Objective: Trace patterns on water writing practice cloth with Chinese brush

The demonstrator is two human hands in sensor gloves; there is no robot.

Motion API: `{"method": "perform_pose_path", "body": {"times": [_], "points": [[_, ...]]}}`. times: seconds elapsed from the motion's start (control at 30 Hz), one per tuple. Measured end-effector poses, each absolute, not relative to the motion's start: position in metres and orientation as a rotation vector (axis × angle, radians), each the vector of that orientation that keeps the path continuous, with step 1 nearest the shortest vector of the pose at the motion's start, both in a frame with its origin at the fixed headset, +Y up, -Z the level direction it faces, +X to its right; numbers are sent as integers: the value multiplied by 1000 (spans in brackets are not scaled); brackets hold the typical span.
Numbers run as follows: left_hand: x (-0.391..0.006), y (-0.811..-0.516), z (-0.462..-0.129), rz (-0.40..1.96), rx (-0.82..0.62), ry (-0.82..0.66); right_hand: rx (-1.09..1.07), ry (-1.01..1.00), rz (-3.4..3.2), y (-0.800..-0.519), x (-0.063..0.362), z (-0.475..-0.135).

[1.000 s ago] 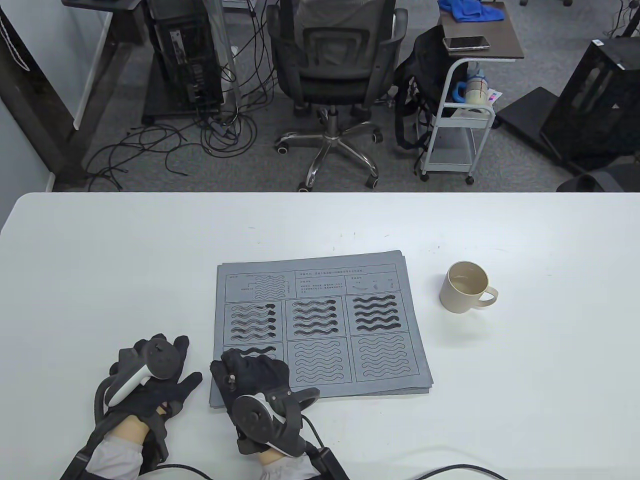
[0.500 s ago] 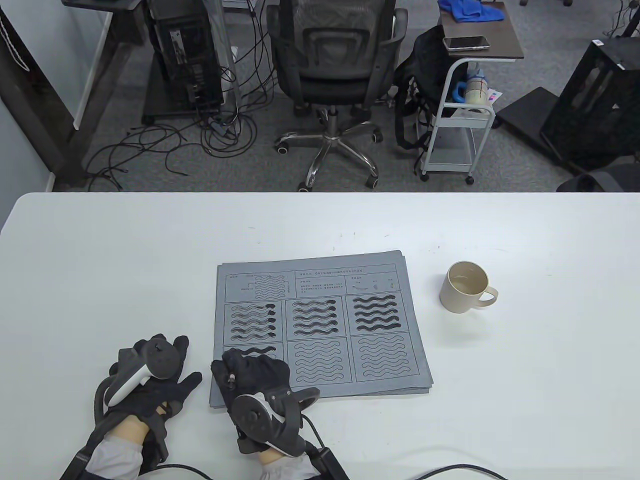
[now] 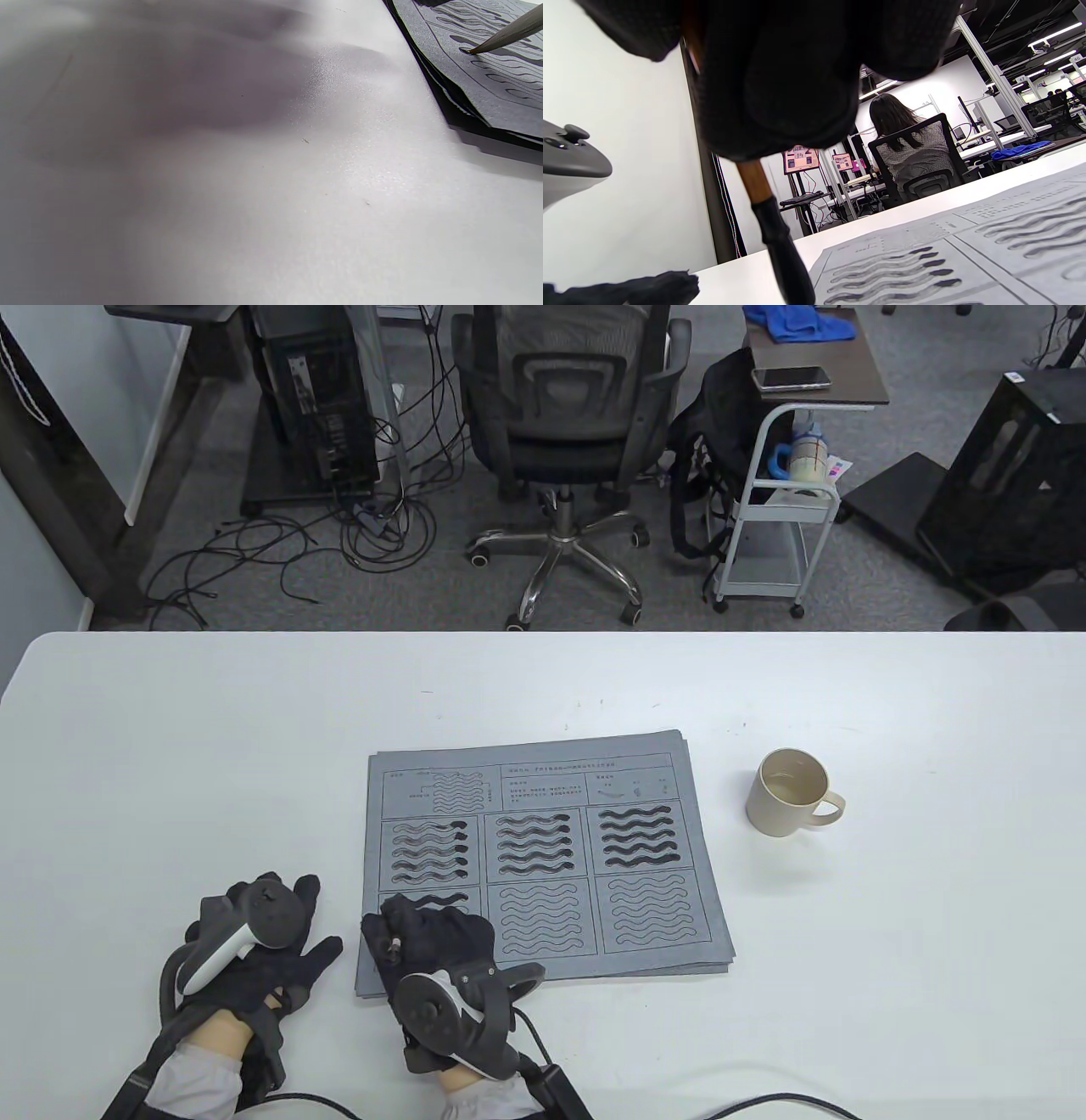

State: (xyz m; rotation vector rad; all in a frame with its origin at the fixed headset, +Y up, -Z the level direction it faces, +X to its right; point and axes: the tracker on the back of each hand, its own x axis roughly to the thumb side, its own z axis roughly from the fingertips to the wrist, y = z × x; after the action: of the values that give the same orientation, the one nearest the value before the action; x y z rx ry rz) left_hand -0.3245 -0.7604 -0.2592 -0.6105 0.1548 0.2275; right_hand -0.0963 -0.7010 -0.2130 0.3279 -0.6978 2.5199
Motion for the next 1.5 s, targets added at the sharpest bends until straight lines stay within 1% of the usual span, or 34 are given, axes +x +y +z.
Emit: {"method": "perform_pose_path", "body": {"times": [1.5], "points": [[-326,-761,-260,229,-617,161,307,-719,2525,-702,-95,-215]]}}
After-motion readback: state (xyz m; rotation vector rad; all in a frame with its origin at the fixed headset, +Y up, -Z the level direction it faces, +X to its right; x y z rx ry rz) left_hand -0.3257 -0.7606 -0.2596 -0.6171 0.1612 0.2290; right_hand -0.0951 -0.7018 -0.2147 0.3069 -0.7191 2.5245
